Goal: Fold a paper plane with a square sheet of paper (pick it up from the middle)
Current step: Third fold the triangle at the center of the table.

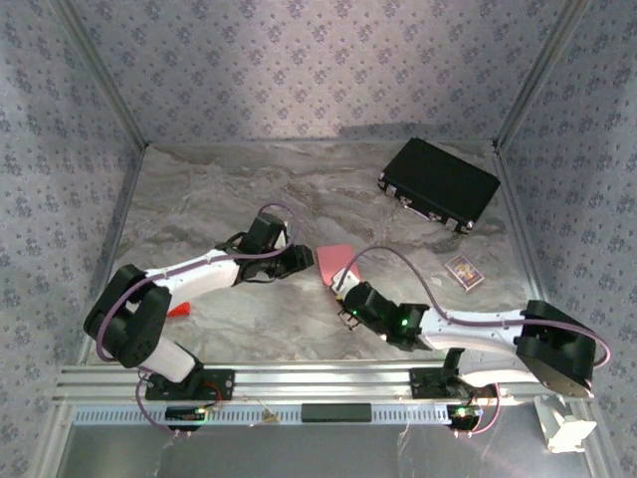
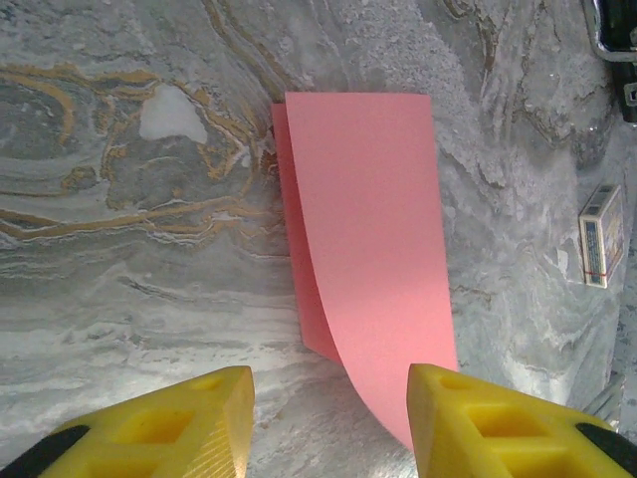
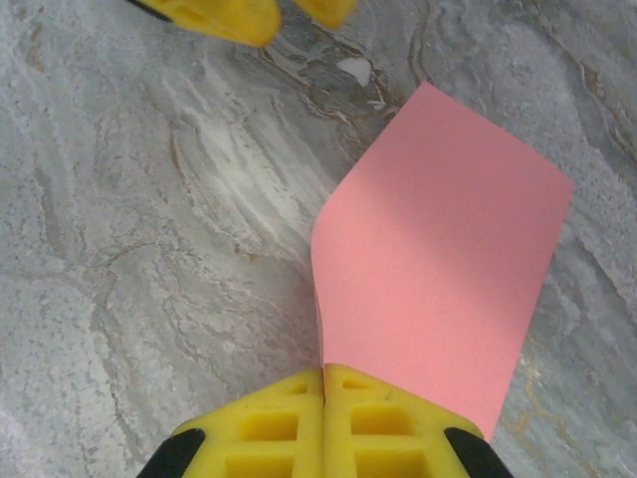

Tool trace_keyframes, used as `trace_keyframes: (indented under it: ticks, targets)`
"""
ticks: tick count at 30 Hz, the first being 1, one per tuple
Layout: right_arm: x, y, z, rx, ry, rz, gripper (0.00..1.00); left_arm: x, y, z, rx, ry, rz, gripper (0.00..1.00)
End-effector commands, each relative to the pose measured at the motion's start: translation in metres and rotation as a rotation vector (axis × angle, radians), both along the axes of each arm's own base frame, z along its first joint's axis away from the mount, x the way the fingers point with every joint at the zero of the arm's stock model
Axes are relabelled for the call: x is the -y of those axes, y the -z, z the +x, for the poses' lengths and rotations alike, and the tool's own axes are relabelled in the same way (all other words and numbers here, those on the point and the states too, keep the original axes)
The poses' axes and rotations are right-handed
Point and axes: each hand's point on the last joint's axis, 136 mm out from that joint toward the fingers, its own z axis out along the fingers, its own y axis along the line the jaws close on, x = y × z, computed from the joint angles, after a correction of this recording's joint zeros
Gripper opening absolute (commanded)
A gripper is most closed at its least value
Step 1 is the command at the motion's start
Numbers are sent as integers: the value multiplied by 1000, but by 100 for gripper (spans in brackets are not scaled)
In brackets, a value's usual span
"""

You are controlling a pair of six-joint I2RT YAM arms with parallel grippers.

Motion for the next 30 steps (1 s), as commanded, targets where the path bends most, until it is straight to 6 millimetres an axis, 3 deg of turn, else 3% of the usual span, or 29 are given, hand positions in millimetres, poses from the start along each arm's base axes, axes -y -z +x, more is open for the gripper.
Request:
trace_keyframes:
  ticks: [1, 11, 22, 30]
  targets:
    - [-1, 3, -12, -146, -15, 63, 0, -3, -2, 0, 10, 7, 14, 44]
    - [-24, 18, -25, -342, -88, 136, 0, 12, -9, 4, 6, 51, -25, 44]
    - [-56, 14, -31, -518, -154, 314, 0, 35, -10, 15, -12, 144, -43, 40]
    - [-49, 21, -28, -542, -131, 331, 0, 58, 2, 16, -65, 226, -98, 29]
